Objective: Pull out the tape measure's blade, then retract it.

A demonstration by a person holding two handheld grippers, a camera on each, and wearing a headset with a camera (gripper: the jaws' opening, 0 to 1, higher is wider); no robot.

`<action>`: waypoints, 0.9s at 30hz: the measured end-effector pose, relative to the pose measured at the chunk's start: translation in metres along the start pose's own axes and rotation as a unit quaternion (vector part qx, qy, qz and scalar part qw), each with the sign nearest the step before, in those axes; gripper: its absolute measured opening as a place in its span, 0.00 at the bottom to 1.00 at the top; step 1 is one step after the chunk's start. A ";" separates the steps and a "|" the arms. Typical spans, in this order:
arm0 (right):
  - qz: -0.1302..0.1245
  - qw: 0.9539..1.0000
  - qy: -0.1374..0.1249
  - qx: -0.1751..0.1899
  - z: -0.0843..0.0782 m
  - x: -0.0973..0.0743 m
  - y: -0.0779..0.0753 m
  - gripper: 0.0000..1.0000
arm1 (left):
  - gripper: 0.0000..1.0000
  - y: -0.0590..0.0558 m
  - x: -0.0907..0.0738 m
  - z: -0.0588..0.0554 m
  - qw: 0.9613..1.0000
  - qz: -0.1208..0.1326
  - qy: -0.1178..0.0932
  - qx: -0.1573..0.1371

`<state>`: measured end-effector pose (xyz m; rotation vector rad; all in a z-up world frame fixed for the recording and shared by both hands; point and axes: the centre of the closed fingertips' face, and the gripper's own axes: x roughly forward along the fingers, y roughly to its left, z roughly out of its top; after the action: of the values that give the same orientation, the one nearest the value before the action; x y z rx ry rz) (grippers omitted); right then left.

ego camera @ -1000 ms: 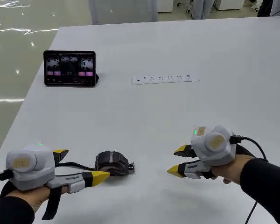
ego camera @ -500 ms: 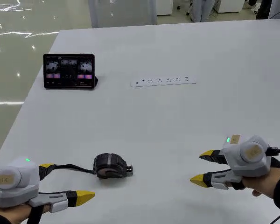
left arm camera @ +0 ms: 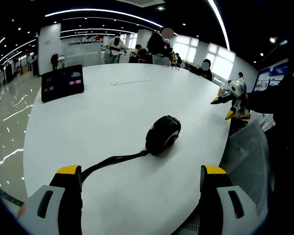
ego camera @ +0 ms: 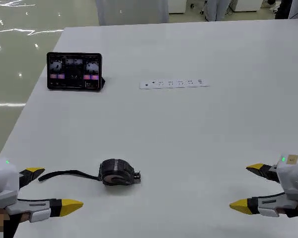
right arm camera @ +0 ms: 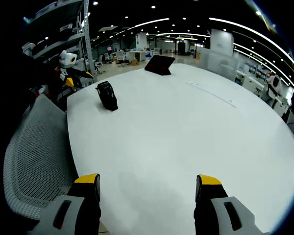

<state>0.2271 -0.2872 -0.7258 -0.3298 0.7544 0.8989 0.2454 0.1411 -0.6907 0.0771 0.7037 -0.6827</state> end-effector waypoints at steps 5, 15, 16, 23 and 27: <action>-0.006 1.000 0.000 0.008 -0.008 -0.010 -0.003 0.92 | 0.99 0.005 -0.007 -0.002 1.000 0.003 0.007 0.015; -0.030 0.999 -0.009 0.014 -0.014 -0.029 -0.021 0.99 | 0.99 0.002 -0.010 -0.008 1.000 -0.006 0.015 0.024; -0.032 0.999 -0.009 0.011 -0.014 -0.031 -0.022 0.99 | 0.99 0.003 -0.010 -0.008 1.000 -0.005 0.015 0.025; -0.035 0.999 -0.005 0.010 -0.018 -0.035 -0.022 0.99 | 0.99 0.005 -0.011 -0.005 1.000 -0.005 0.012 0.027; -0.037 0.999 -0.007 0.012 -0.018 -0.036 -0.023 0.99 | 0.99 0.006 -0.011 -0.005 1.000 -0.005 0.014 0.027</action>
<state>0.2228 -0.3319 -0.7140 -0.3286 0.7356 0.8212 0.2401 0.1535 -0.6884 0.1332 0.7133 -0.7110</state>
